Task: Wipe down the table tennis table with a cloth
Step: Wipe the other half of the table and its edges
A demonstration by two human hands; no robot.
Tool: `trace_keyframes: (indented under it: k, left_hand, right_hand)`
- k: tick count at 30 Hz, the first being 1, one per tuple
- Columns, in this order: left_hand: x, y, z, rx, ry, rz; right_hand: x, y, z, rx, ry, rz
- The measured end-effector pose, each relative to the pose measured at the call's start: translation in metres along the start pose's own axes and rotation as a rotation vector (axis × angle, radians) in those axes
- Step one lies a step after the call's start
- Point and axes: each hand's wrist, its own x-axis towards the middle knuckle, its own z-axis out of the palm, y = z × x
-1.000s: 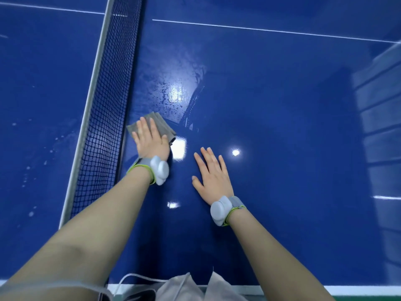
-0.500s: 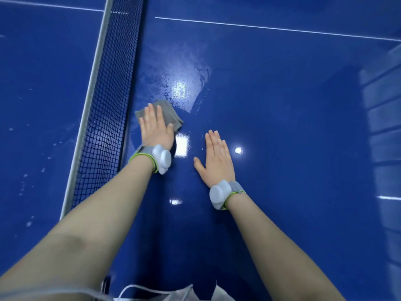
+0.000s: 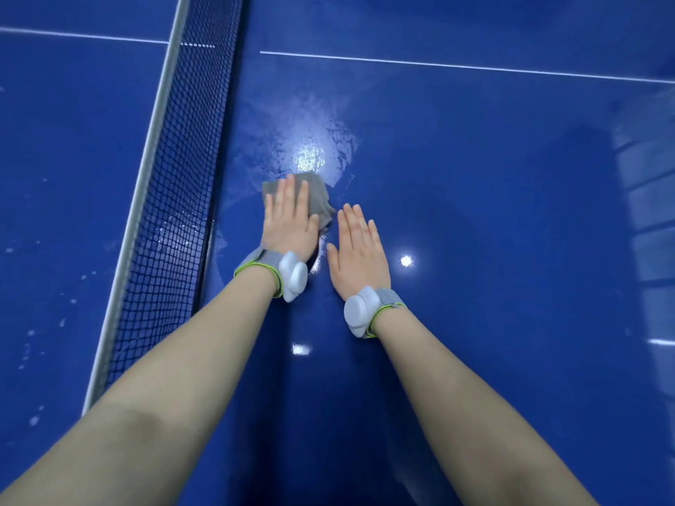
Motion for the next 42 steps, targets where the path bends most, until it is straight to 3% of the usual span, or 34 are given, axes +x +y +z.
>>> trace_keyframes:
  k: [6,9,13,17,23,25,30,33,35,42]
  left_hand:
    - [0.037,-0.039,-0.022,-0.054,0.101,-0.293]
    - [0.041,-0.025,-0.019,-0.058,0.128,-0.377]
    - [0.042,0.015,-0.007,0.036,0.051,-0.144]
    - [0.055,0.006,-0.014,0.047,-0.011,0.055]
    - [0.098,-0.024,-0.035,0.041,0.064,-0.218]
    - [0.105,-0.011,-0.034,0.035,0.065,-0.227]
    - [0.110,0.027,-0.027,0.060,-0.031,0.134]
    - [0.113,0.026,-0.024,0.089,-0.030,0.241]
    - [0.122,0.014,-0.027,0.111,0.019,0.191]
    - [0.170,-0.032,-0.056,-0.027,0.113,-0.272]
  right_hand:
    - [0.012,-0.002,-0.003,-0.047,0.027,0.029]
    - [0.025,0.001,-0.001,-0.076,0.072,0.064]
    - [0.058,0.005,-0.011,-0.140,-0.046,-0.007]
    - [0.081,0.011,-0.012,-0.127,0.003,-0.014]
    - [0.086,0.010,-0.007,-0.034,0.101,0.016]
    - [0.090,0.012,-0.010,-0.014,0.126,0.029]
    - [0.104,0.013,-0.015,-0.010,0.116,0.127]
    - [0.115,0.017,-0.017,0.043,0.142,0.174]
    - [0.122,0.020,-0.019,0.083,0.163,0.180]
    - [0.133,0.026,-0.020,0.159,0.222,0.162]
